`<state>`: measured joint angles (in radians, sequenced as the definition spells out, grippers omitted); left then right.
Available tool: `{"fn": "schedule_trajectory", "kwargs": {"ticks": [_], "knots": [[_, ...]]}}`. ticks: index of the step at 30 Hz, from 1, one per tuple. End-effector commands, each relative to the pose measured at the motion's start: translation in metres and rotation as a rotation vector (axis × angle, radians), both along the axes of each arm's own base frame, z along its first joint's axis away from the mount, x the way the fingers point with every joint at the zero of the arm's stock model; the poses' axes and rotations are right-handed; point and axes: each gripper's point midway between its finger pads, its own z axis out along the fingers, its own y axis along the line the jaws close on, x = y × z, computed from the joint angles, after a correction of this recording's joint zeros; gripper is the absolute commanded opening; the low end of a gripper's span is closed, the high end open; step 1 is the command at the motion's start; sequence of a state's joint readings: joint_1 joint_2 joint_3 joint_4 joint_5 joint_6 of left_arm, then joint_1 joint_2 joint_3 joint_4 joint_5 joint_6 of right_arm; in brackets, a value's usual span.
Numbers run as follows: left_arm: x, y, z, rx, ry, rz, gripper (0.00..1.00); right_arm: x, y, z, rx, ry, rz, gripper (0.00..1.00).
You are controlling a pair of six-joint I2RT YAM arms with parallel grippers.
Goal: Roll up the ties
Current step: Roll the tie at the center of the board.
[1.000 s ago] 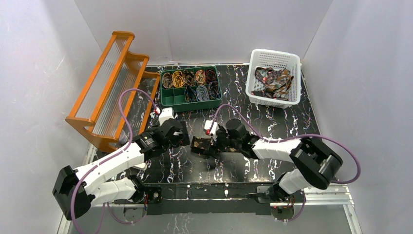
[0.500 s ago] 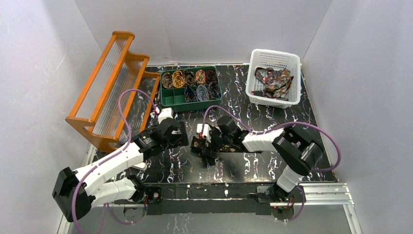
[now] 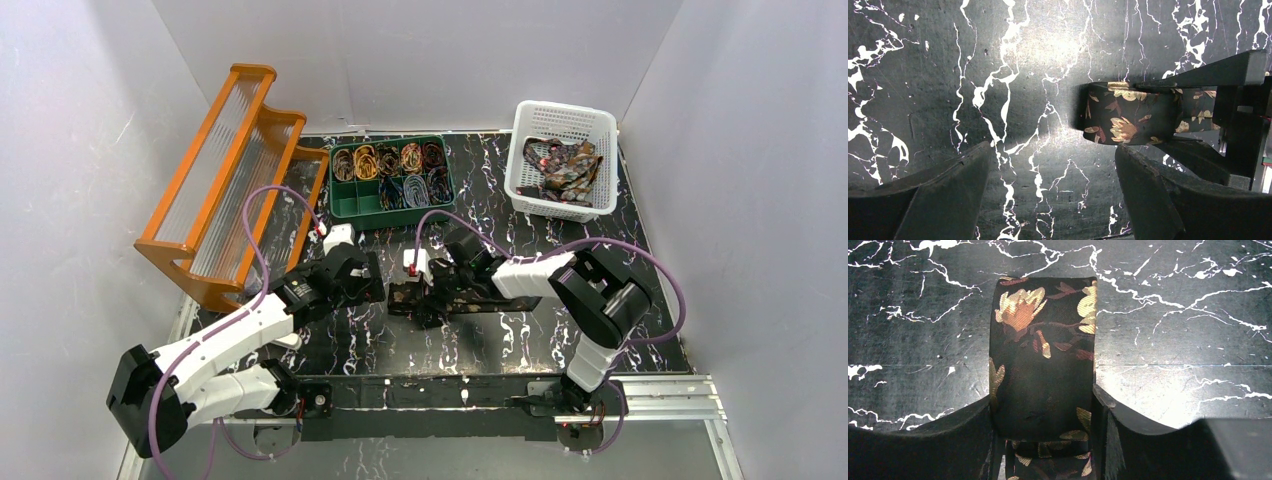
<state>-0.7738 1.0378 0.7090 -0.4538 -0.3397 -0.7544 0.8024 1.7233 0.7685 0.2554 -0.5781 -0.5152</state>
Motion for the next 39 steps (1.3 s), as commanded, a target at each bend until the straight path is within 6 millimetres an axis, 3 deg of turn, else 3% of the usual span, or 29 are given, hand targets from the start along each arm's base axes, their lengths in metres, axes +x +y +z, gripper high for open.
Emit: {"fn": "schedule_trajectory", "kwargs": {"ticks": [1,2,6,9,12,18,21,23,28,29,31,34,39], "knots": [[-0.002,0.006,-0.003,0.014,0.007,0.001,0.9,-0.022,-0.012,-0.011,-0.03,0.069,0.032,0.61],[-0.002,0.006,-0.004,0.015,0.009,0.0,0.9,-0.025,-0.013,-0.01,-0.025,0.073,0.038,0.6],[-0.001,0.001,-0.006,0.004,0.014,-0.007,0.9,-0.029,-0.013,-0.005,-0.01,0.052,0.037,0.76],[-0.002,-0.002,-0.009,-0.008,0.024,-0.015,0.9,-0.019,-0.012,0.009,0.02,-0.001,-0.01,0.9],[-0.002,-0.004,-0.011,-0.027,0.025,-0.013,0.9,-0.008,-0.01,0.037,0.09,-0.066,-0.084,0.98],[-0.002,-0.002,-0.008,-0.044,0.004,0.002,0.92,0.009,-0.026,0.099,0.281,-0.102,-0.361,0.99],[-0.001,0.0,-0.008,-0.048,-0.01,0.019,0.92,0.02,-0.042,0.12,0.371,0.09,-0.665,0.99],[0.001,0.001,-0.008,-0.054,-0.022,0.03,0.92,0.021,-0.052,0.119,0.366,0.297,-0.863,0.99],[0.002,-0.002,-0.014,-0.065,-0.016,0.031,0.92,-0.005,-0.046,0.108,0.27,0.654,-0.978,0.99],[0.002,-0.002,-0.015,-0.068,-0.016,0.038,0.92,-0.011,-0.04,0.109,0.262,0.703,-0.964,0.96],[0.004,0.0,-0.015,-0.07,-0.021,0.059,0.92,-0.018,-0.028,0.113,0.271,0.751,-0.912,0.79],[0.005,0.013,-0.015,-0.043,-0.035,0.123,0.92,-0.017,-0.014,0.121,0.275,0.752,-0.872,0.62],[0.003,0.031,-0.01,-0.021,-0.067,0.198,0.91,-0.014,0.009,0.129,0.275,0.779,-0.828,0.47]]}}
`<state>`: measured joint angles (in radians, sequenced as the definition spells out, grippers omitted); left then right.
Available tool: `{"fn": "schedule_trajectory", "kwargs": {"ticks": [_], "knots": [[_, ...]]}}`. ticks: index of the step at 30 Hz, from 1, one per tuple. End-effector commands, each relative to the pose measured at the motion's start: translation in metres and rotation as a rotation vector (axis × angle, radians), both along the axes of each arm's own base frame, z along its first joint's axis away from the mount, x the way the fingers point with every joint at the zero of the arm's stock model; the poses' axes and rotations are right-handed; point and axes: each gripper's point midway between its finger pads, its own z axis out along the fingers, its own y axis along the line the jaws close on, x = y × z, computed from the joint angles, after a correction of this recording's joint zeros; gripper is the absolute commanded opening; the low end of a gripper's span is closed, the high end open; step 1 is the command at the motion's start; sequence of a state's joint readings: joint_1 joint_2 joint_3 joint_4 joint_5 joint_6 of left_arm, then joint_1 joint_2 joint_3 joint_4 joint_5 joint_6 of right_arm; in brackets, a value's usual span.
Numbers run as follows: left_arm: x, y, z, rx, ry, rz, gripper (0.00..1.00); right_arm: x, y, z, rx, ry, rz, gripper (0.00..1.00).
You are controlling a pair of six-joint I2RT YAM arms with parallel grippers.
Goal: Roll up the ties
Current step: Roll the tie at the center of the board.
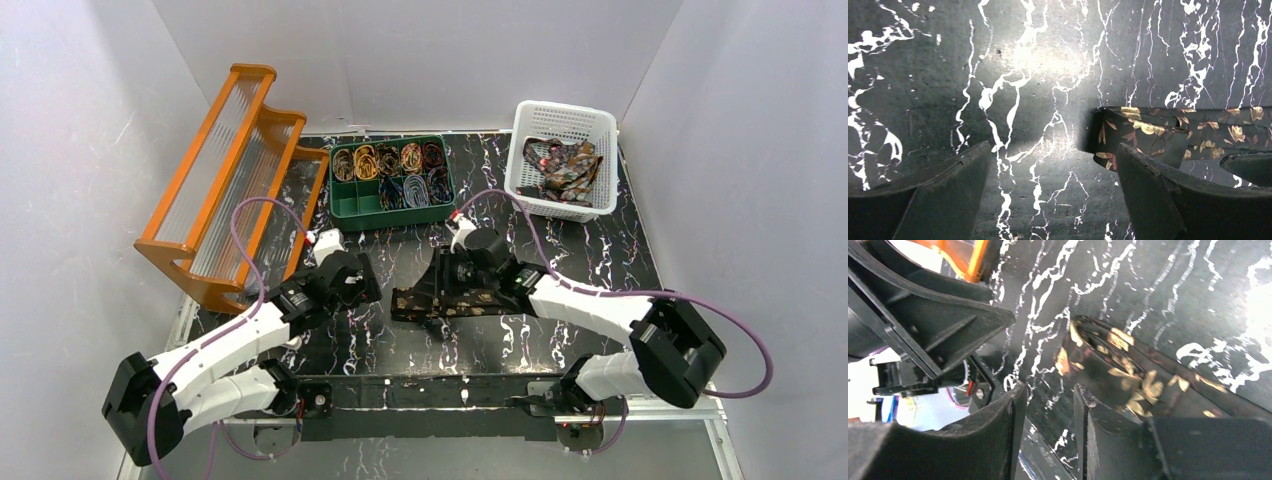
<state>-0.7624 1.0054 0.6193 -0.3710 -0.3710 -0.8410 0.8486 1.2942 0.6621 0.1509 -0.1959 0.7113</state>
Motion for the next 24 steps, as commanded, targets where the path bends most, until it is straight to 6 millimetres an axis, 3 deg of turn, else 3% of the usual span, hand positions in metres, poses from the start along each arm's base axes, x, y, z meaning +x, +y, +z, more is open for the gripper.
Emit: {"fn": "schedule_trajectory", "kwargs": {"ticks": [1,9,15,21,24], "knots": [[0.0,0.028,0.006,0.038,-0.049,0.117,0.92,0.004,0.032,0.032,0.101,0.024,0.035,0.46],[-0.003,0.029,0.009,0.042,-0.052,0.082,0.92,0.0,0.042,-0.011,0.029,0.132,0.064,0.44],[-0.004,0.003,0.0,0.002,-0.02,-0.044,0.92,0.021,0.018,-0.061,-0.186,0.152,-0.074,0.44],[-0.005,-0.026,-0.01,-0.06,0.013,-0.172,0.93,0.016,0.015,-0.068,-0.21,0.167,-0.032,0.45],[-0.003,-0.039,-0.014,-0.103,0.024,-0.195,0.92,0.015,0.02,-0.059,-0.19,0.16,0.009,0.48]]}}
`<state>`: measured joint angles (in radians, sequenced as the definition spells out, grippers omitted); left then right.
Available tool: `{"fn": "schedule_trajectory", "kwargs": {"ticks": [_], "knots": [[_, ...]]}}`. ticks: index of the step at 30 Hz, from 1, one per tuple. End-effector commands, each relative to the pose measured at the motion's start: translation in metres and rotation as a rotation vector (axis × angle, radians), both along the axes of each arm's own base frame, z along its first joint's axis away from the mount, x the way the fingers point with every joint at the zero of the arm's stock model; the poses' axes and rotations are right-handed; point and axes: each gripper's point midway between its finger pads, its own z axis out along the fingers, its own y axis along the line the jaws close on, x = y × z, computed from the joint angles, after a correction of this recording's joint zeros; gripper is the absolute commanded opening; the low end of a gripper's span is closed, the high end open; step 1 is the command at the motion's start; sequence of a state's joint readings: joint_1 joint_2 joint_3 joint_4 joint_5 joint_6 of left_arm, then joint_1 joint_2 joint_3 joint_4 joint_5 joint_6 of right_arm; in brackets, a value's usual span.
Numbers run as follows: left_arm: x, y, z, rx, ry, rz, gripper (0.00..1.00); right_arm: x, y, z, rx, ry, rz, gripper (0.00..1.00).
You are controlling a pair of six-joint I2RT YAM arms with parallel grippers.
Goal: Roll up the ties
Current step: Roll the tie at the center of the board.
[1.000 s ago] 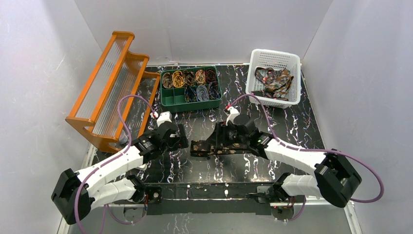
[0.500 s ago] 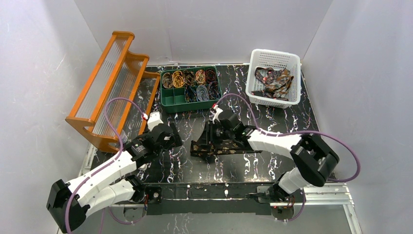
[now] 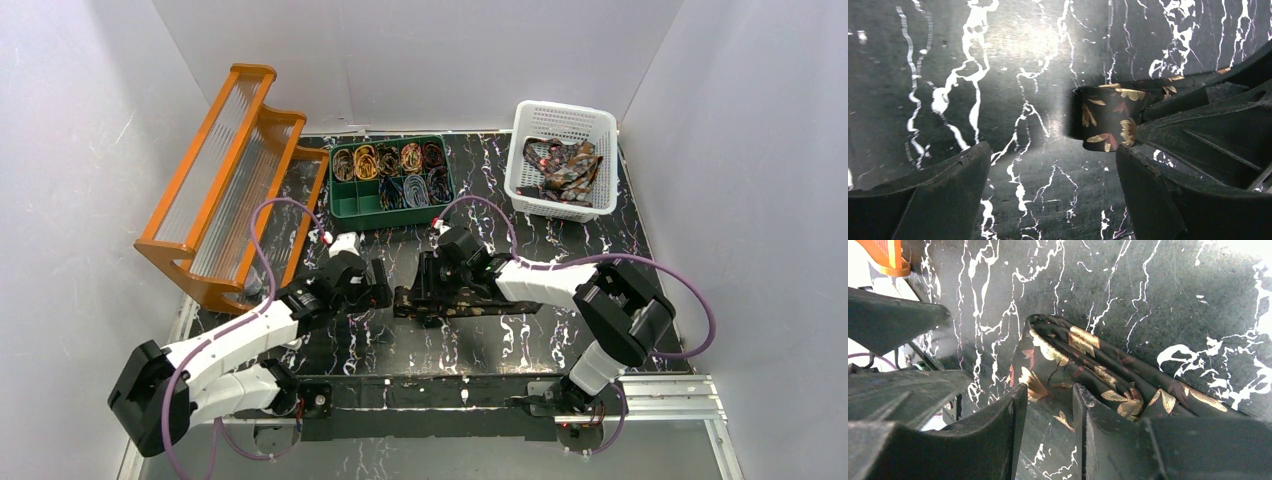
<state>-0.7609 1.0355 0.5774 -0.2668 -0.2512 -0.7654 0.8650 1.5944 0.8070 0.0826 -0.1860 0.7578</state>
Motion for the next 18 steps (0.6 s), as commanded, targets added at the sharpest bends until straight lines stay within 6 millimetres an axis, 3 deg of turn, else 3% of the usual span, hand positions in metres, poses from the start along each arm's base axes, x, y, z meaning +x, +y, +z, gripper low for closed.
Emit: {"fn": "schedule_trajectory", "kwargs": {"ticks": [1,6,8,14,18], "knots": [[0.003,-0.022,-0.003,-0.075,0.005,-0.067,0.92,0.004,0.002,0.009,-0.014,-0.022,0.045,0.49],[0.006,-0.026,-0.011,-0.084,0.029,-0.053,0.91,0.008,0.005,0.048,0.055,-0.091,0.046,0.52],[0.006,-0.029,-0.013,-0.093,0.034,-0.053,0.91,0.008,0.001,0.054,0.061,-0.104,0.029,0.53],[0.005,-0.033,-0.019,-0.096,0.054,-0.063,0.89,0.004,-0.026,0.039,0.006,-0.082,-0.086,0.52],[0.004,-0.036,-0.023,-0.1,0.067,-0.073,0.88,0.001,-0.034,0.027,-0.015,-0.052,-0.114,0.51]]}}
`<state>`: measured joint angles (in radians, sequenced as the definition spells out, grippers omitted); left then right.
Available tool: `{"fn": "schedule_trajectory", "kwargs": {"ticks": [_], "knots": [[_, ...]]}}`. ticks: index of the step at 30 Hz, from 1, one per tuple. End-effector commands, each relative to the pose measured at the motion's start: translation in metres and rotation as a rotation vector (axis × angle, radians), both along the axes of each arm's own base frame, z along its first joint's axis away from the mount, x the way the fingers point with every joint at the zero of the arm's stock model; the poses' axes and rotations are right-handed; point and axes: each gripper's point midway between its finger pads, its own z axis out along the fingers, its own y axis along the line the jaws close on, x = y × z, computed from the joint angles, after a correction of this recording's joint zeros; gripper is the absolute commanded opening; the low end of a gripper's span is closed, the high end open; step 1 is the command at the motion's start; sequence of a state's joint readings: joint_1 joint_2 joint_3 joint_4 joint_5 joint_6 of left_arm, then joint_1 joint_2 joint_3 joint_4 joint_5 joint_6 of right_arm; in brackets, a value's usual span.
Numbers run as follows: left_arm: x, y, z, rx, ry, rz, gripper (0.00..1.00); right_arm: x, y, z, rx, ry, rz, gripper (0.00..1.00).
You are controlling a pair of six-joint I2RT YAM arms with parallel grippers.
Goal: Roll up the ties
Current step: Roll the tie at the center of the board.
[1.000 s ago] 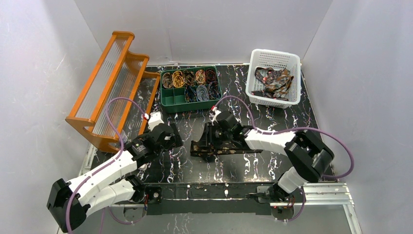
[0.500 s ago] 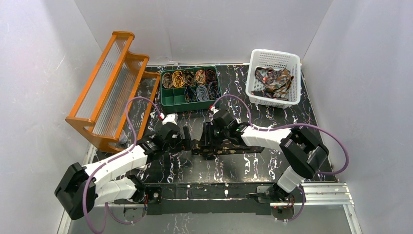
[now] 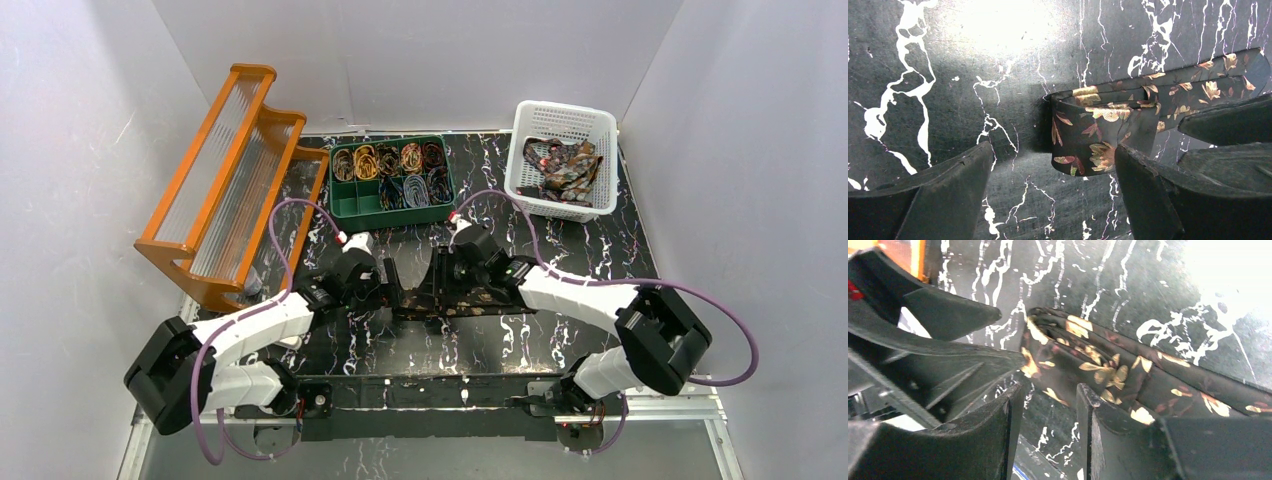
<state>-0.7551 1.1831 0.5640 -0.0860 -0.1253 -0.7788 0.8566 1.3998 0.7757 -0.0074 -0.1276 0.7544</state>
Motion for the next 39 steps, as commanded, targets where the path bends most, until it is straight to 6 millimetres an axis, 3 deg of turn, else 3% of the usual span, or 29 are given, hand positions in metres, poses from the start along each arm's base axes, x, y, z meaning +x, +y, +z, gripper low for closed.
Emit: {"fn": "schedule_trajectory", "kwargs": {"ticks": [1,9,17,23,39], "knots": [[-0.002,-0.002,-0.006,-0.012,0.016,-0.01,0.88,0.001,-0.014,-0.019,-0.051,0.039,-0.071,0.5],[-0.004,-0.006,-0.01,-0.022,0.034,-0.024,0.87,0.002,-0.019,-0.043,-0.103,0.082,-0.083,0.46],[-0.006,-0.006,-0.011,-0.028,0.032,-0.025,0.87,0.005,-0.023,-0.054,-0.115,0.101,-0.08,0.39],[-0.003,-0.018,-0.009,-0.1,0.028,-0.023,0.86,-0.001,-0.027,-0.068,-0.141,0.137,-0.058,0.35],[-0.008,-0.023,-0.023,-0.174,0.094,0.05,0.8,0.0,-0.027,-0.076,-0.127,0.149,-0.054,0.33]]}}
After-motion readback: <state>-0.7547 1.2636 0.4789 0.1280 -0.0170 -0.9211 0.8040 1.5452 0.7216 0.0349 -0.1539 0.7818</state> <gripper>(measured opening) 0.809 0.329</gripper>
